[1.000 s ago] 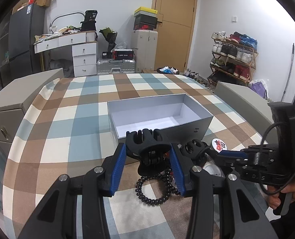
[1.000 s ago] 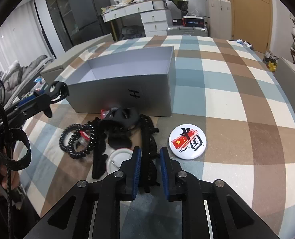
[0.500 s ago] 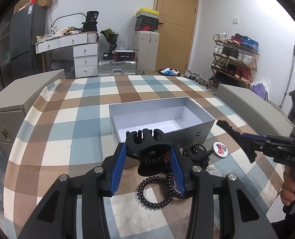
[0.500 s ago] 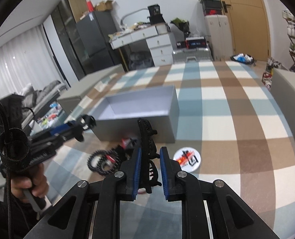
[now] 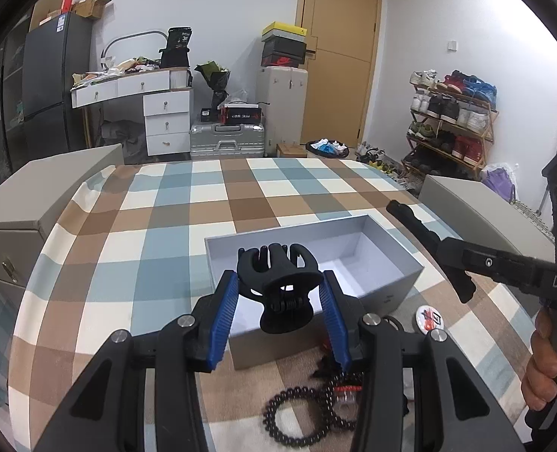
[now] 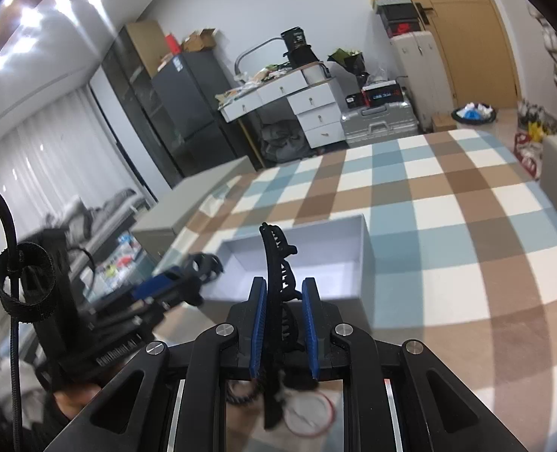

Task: Organize jewelry
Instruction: 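Carry the black claw clips into the grey box and open both tools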

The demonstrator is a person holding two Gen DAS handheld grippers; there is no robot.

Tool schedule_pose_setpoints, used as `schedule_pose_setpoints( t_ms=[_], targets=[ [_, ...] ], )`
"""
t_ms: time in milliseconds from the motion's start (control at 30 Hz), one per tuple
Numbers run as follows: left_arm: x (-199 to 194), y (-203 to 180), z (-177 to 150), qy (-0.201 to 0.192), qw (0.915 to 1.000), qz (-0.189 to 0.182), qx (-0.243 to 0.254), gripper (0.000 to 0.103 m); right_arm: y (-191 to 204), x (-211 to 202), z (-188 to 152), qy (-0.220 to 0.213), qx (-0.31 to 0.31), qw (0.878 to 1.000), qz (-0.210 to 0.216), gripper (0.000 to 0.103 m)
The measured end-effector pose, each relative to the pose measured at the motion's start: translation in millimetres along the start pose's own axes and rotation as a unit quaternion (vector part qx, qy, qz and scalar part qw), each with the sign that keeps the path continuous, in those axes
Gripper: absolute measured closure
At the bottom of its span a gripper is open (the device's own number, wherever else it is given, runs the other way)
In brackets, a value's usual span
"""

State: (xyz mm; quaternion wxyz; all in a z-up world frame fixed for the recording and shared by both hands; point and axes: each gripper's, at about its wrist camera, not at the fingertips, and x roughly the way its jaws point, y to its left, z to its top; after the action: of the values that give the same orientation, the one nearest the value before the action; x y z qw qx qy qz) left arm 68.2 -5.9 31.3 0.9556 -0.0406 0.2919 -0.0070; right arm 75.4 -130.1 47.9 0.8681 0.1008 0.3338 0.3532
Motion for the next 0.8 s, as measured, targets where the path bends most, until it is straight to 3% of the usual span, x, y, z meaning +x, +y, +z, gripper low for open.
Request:
schedule_pose_setpoints(
  t_ms=[267, 567, 700, 767, 800],
  targets=[
    [21.6, 1.6, 5.2, 0.009, 0.9999, 0.012, -0.007, 0.065, -8.5, 26.9, 15.9, 0.007, 0.041, 0.999, 0.005, 0.085],
    [34.8, -0.5, 6.6, 0.032, 0.9992, 0.017, -0.014, 0.065, -4.6, 51.4, 14.2, 0.028, 0.044, 0.998, -0.018, 0.084],
    [30.4, -3.7, 6.7, 0.036, 0.9992, 0.014, -0.008, 0.064, -4.6, 47.3, 11.7, 0.033, 0.043, 0.998, -0.022, 0.077],
    [24.4, -6.4, 5.8, 0.032, 0.9994, 0.011, -0.001, 0.059, -5.0, 37.9, 9.6, 0.022, 0.036, 0.999, -0.034, 0.076],
    [22.7, -7.1, 5.8, 0.029, 0.9995, 0.010, 0.001, 0.047, -5.9, 34.6, 9.2, 0.020, 0.034, 0.999, -0.038, 0.074]
  ],
)
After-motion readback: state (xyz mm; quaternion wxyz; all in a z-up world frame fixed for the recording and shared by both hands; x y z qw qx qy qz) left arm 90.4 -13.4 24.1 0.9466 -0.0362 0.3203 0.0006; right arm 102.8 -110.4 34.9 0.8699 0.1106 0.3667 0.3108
